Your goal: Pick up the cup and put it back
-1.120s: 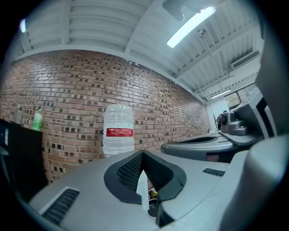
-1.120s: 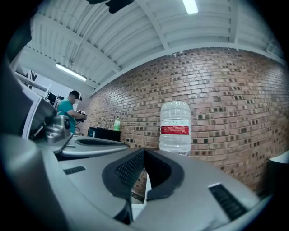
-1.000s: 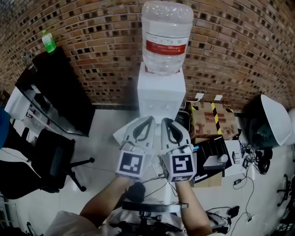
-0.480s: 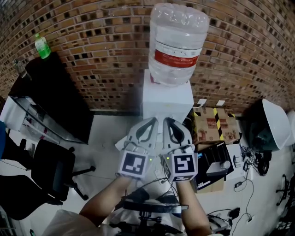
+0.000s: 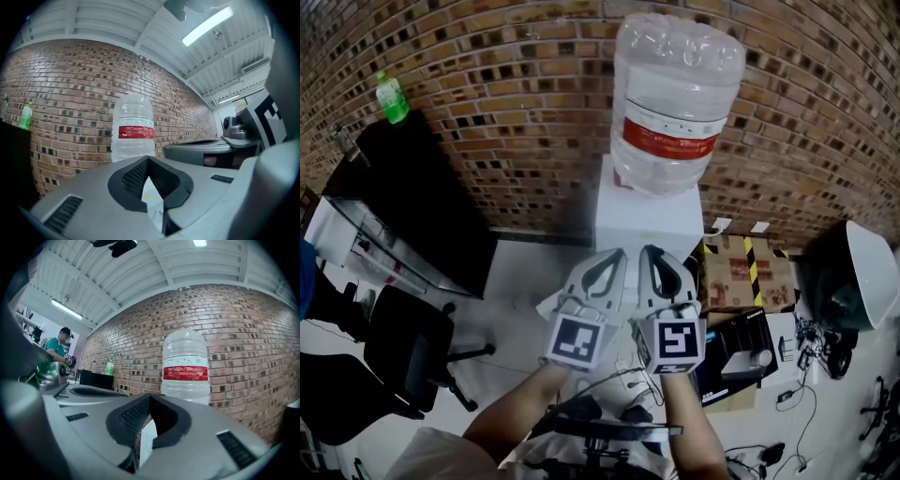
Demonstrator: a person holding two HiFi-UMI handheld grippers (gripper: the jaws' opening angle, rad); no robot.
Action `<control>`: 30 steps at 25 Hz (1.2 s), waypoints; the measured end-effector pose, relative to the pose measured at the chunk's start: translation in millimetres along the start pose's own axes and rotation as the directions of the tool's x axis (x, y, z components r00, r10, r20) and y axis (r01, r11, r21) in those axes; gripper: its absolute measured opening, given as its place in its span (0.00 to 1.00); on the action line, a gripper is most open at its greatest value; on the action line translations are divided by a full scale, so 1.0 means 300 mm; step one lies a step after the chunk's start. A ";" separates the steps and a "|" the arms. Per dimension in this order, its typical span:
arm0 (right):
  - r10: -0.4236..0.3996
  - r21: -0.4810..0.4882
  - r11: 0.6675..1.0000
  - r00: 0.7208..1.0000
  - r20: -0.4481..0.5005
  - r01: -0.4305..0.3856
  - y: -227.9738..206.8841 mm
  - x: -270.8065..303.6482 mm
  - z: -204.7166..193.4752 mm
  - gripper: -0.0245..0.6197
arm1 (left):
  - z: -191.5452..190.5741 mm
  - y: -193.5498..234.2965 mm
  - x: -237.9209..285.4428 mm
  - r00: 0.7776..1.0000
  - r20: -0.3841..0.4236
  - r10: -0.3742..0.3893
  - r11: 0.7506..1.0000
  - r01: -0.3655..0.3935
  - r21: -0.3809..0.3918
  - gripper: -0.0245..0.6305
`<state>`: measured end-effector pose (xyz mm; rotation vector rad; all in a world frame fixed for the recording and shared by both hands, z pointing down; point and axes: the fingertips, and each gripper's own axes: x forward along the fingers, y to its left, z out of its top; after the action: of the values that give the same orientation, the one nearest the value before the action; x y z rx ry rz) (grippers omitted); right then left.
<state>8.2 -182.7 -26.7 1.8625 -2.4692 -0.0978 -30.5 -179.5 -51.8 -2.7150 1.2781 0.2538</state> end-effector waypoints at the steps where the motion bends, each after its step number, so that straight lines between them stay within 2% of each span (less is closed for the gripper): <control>1: -0.002 -0.006 1.000 1.000 0.006 0.002 -0.017 0.011 -0.006 0.05 | -0.011 0.004 0.016 1.000 0.003 0.003 1.000 -0.003 -0.007 0.04; 4: -0.012 -0.014 1.000 1.000 0.014 0.013 -0.063 0.040 -0.045 0.05 | -0.065 0.022 0.056 1.000 -0.002 0.019 1.000 -0.019 0.005 0.04; 9: -0.019 0.022 1.000 0.999 -0.032 0.019 -0.139 0.096 -0.177 0.05 | -0.190 0.053 0.126 0.998 -0.038 0.057 0.998 -0.057 0.013 0.04; 11: -0.015 0.027 1.000 0.999 -0.041 0.016 -0.158 0.112 -0.234 0.10 | -0.234 0.054 0.149 0.997 -0.034 0.070 0.998 -0.069 0.011 0.04; 16: -0.008 0.032 0.999 0.998 -0.055 0.010 -0.186 0.134 -0.395 0.10 | -0.381 0.003 0.184 0.998 -0.037 0.057 0.998 -0.056 0.022 0.04; 22: -0.026 0.033 0.999 0.998 -0.050 0.027 -0.221 0.135 -0.624 0.10 | -0.621 -0.042 0.161 0.998 -0.050 0.050 0.998 -0.047 0.045 0.05; 30: -0.023 0.029 0.999 0.999 -0.048 0.025 -0.216 0.135 -1.022 0.10 | -1.013 -0.074 0.104 0.997 -0.051 0.057 0.997 -0.054 0.058 0.05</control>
<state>82.3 -246.2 273.9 1.8834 -2.4305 -0.0180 35.5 -246.2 239.9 -2.6583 1.3543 0.1502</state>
